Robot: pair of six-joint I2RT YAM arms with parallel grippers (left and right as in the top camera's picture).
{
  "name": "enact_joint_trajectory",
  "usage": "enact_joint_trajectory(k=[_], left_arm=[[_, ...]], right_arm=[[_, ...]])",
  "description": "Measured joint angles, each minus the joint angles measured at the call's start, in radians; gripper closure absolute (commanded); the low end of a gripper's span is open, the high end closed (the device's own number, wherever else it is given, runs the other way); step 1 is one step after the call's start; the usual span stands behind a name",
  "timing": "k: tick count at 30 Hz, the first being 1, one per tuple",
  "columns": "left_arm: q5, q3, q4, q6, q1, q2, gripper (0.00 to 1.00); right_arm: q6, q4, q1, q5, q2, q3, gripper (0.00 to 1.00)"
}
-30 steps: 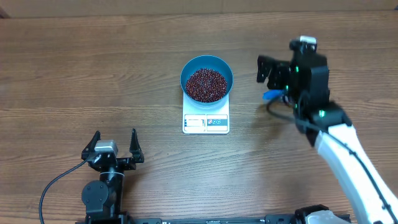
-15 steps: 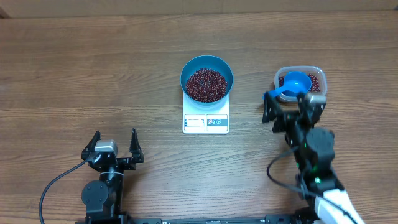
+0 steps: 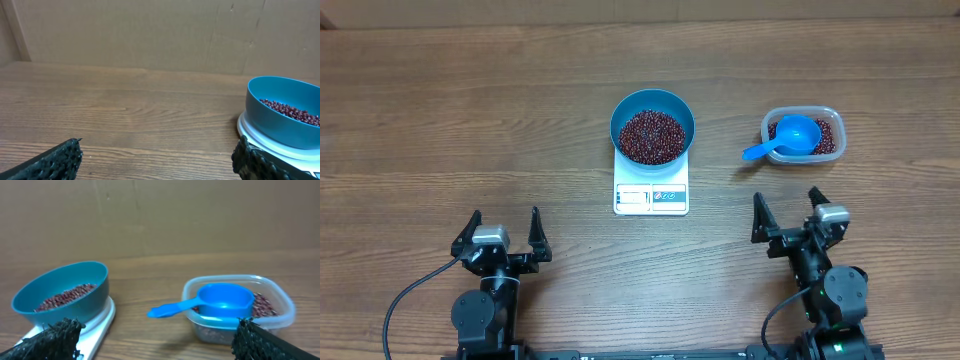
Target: Scoop item into bowl and weigh 150g on scale
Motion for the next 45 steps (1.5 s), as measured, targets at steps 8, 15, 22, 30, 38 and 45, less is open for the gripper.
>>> enact_joint_trajectory(k=[8,15,22,30,38,45], left_arm=[[0.0,0.0,0.0,0.0,0.0,0.0,0.01],[0.0,0.0,0.0,0.0,0.0,0.0,0.0],[0.0,0.0,0.0,0.0,0.0,0.0,0.0],[0.0,0.0,0.0,0.0,0.0,0.0,0.01],[0.0,0.0,0.0,0.0,0.0,0.0,0.0],[0.0,0.0,0.0,0.0,0.0,0.0,0.0]], right_arm=[[-0.048,-0.192,-0.074,-0.004,-0.229,0.0,0.0],[-0.061,-0.22,-0.164,-0.04,-0.27,0.0,0.0],[-0.065,-0.225,-0.187,-0.051,-0.27,0.0,0.0],[-0.066,-0.225,-0.188,-0.051,-0.27,0.0,0.0],[-0.068,-0.225,-0.188,-0.051,-0.27,0.0,0.0],[-0.07,-0.225,-0.187,-0.051,-0.27,0.0,0.0]])
